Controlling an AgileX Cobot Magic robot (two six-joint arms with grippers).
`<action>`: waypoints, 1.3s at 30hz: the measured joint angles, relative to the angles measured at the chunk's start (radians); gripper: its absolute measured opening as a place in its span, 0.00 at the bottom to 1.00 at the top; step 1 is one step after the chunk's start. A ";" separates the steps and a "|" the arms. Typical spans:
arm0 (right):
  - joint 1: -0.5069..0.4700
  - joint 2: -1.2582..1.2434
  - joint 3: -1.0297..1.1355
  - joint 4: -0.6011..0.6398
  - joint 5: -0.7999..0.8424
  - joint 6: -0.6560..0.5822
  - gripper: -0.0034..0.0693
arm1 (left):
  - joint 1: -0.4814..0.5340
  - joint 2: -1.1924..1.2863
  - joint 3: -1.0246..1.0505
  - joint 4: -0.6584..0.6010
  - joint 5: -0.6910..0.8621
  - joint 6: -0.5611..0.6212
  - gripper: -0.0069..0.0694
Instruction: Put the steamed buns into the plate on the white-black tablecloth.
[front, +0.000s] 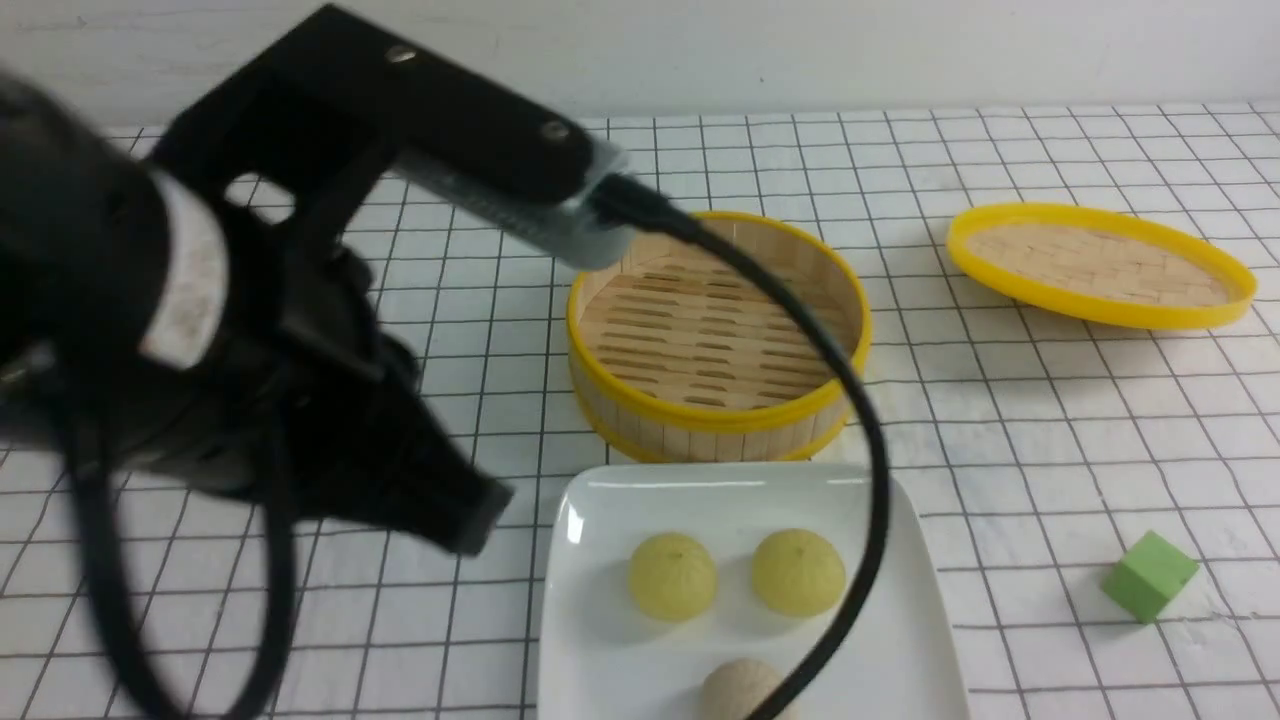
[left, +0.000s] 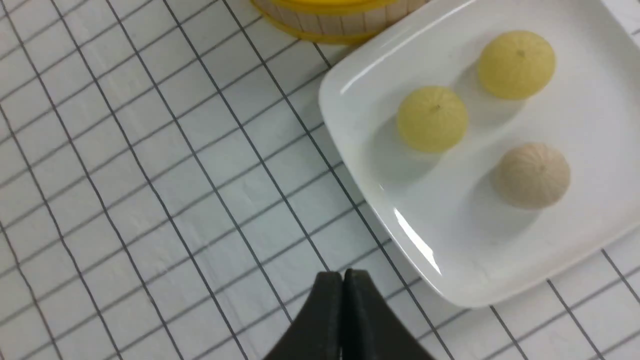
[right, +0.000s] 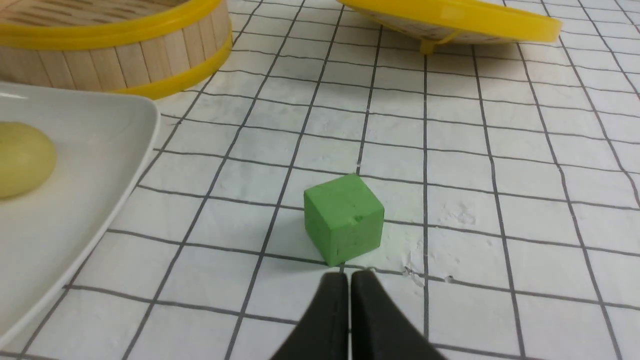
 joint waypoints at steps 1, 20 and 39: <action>0.000 0.000 0.000 -0.001 0.001 0.000 0.09 | 0.000 -0.072 0.063 -0.030 0.000 -0.026 0.11; 0.000 0.000 0.000 -0.004 0.001 0.000 0.12 | 0.000 -0.532 0.898 -0.076 -1.035 -0.632 0.13; 0.000 0.000 0.000 -0.004 0.001 0.000 0.16 | 0.335 -0.687 0.992 -0.235 -1.071 0.003 0.14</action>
